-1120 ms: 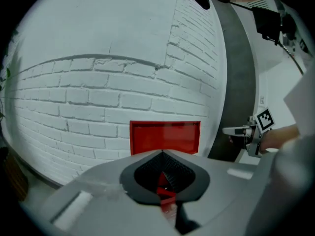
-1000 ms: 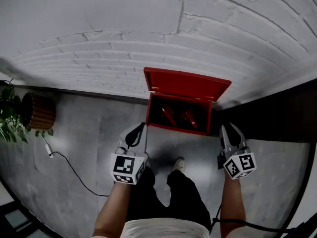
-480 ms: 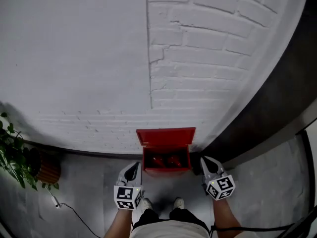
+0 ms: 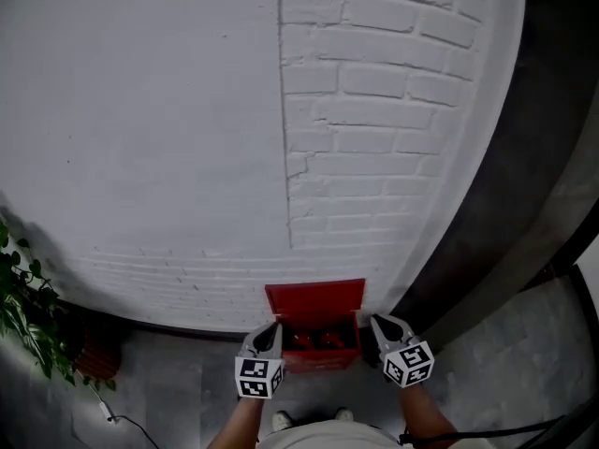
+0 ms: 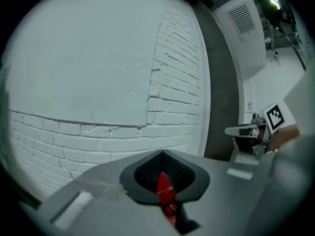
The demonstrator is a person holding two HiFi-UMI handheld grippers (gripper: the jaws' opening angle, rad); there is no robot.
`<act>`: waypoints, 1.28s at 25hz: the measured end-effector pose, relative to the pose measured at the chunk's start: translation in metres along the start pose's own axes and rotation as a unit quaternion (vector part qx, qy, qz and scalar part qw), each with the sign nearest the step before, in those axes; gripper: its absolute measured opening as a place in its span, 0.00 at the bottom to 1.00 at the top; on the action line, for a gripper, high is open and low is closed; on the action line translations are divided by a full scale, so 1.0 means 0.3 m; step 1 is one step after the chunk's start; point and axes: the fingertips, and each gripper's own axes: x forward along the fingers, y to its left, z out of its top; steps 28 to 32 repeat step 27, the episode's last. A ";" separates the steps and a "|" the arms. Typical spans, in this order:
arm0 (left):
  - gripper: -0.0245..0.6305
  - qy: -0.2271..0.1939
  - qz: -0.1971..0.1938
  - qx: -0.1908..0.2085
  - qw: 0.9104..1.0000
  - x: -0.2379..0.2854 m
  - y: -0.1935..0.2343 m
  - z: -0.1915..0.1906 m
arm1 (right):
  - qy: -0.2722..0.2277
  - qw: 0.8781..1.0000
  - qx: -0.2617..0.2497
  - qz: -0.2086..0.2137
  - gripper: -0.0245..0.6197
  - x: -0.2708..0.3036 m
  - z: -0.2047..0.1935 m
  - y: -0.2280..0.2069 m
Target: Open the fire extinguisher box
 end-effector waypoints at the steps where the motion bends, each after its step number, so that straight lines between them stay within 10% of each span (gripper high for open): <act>1: 0.05 -0.002 0.002 0.003 1.000 0.003 0.001 0.011 | 0.000 1.000 0.000 -0.001 0.05 0.005 -0.001 -0.004; 32: 0.05 -0.012 -0.009 0.008 1.000 -0.017 -0.006 0.052 | 0.003 1.000 -0.012 -0.003 0.05 0.013 0.018 0.019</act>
